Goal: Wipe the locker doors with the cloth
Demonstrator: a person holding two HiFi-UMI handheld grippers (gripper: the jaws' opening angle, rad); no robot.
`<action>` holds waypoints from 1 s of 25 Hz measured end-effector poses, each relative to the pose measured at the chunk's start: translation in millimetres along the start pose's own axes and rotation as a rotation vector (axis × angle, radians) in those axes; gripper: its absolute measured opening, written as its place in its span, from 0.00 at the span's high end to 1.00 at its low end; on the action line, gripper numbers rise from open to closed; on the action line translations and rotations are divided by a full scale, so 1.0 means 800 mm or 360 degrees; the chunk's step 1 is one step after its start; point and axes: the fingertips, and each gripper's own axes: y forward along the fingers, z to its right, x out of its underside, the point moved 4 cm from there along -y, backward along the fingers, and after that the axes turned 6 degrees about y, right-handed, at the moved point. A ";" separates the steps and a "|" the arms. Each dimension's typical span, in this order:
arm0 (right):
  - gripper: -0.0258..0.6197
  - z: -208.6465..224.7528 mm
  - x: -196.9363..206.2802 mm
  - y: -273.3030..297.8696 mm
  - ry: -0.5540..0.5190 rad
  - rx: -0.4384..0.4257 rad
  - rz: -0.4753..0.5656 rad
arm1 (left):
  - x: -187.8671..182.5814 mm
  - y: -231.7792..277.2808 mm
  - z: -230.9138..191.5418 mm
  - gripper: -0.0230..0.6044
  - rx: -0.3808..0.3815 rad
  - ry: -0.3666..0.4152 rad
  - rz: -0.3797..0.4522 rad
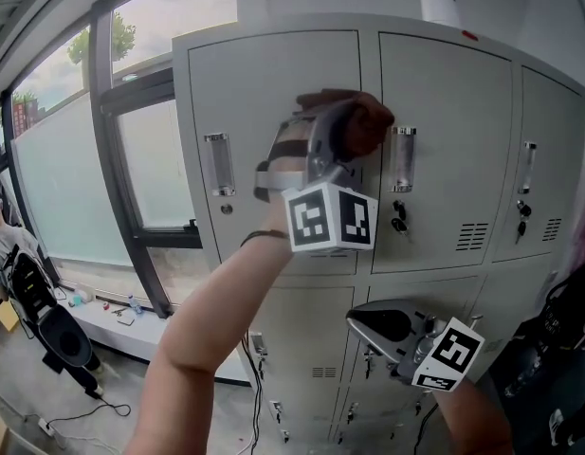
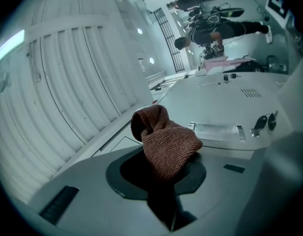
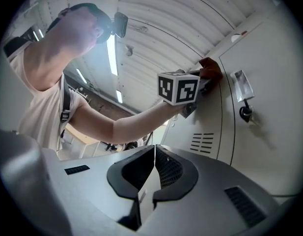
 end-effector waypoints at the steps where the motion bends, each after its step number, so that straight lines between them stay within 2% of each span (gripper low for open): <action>1: 0.93 0.008 -0.007 0.001 -0.0013 0.0017 -0.0003 | 0.003 0.001 -0.004 0.85 -0.0009 0.0013 0.0006; 5: 0.93 0.016 -0.014 0.009 -0.0027 0.0022 -0.0014 | 0.036 -0.005 -0.044 0.85 -0.0109 0.0000 -0.0039; 10: 0.93 -0.004 -0.003 0.027 -0.0094 -0.0082 -0.0023 | 0.111 -0.039 -0.105 0.85 -0.0295 -0.0003 -0.0242; 14: 0.93 -0.020 -0.003 0.044 -0.0135 -0.0194 -0.0003 | 0.174 -0.075 -0.150 0.85 -0.0426 -0.0119 -0.0426; 18: 0.93 -0.017 -0.003 0.051 -0.0075 -0.0227 0.0044 | 0.224 -0.113 -0.181 0.85 -0.0603 -0.0298 -0.0558; 21: 0.93 -0.016 0.000 0.052 -0.0047 -0.0234 0.0049 | 0.232 -0.115 -0.190 0.85 -0.0640 -0.0412 -0.0575; 25: 0.93 -0.016 0.002 0.049 -0.0039 -0.0234 0.0053 | 0.204 -0.087 -0.180 0.85 -0.0611 -0.0421 -0.0535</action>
